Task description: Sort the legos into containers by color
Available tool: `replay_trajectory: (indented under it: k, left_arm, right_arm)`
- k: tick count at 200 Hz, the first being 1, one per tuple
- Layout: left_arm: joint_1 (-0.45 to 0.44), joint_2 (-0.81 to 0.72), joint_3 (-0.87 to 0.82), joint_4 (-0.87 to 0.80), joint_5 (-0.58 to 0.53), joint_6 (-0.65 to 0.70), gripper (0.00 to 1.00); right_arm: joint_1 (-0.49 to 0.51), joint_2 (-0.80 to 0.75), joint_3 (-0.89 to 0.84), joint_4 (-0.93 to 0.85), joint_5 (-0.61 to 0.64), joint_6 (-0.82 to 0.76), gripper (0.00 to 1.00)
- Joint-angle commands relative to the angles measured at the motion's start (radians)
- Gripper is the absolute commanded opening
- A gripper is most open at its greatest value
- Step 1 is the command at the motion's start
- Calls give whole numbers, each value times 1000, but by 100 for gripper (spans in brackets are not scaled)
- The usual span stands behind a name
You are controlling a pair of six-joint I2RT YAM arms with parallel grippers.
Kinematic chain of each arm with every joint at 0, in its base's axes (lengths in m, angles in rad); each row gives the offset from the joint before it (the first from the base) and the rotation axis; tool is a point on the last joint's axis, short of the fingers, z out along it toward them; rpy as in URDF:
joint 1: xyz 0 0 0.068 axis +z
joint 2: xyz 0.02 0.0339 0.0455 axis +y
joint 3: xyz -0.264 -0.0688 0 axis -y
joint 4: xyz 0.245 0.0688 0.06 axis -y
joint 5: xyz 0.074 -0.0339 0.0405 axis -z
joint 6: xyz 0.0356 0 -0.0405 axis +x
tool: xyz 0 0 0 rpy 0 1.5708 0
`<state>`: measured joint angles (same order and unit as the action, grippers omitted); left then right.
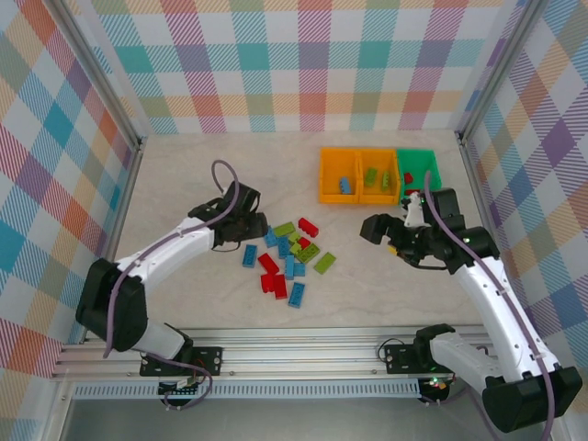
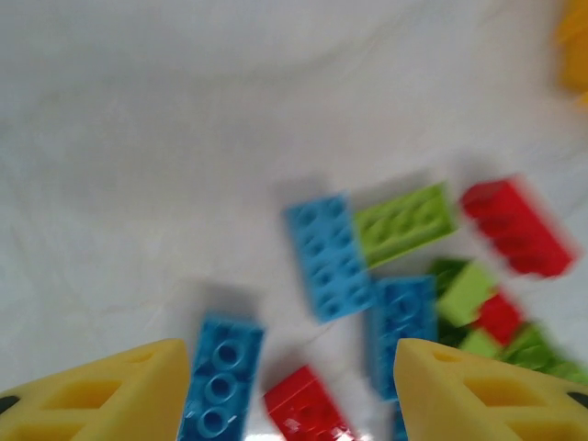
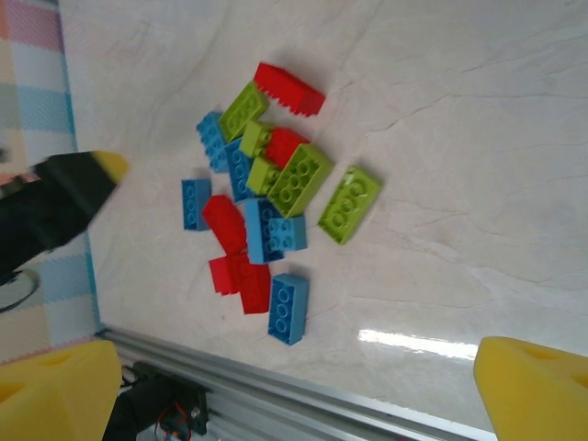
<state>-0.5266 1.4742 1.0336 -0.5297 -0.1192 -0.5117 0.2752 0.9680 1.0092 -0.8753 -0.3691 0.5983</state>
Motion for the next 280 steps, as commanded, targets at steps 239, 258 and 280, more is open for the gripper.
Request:
replay_trajectory:
  k: [239,258,280]
  left_arm:
    - [-76,139,238,284,77,-13,28]
    - [-113,276,370,369,77,28,27]
    - [-130,462,553,412,112,59,26]
  right_arm:
    - [292,28,22,139,212,143,100]
    - [292,-5,6,144,244,168,100]
    - [292,-25,4,111,249,180,100]
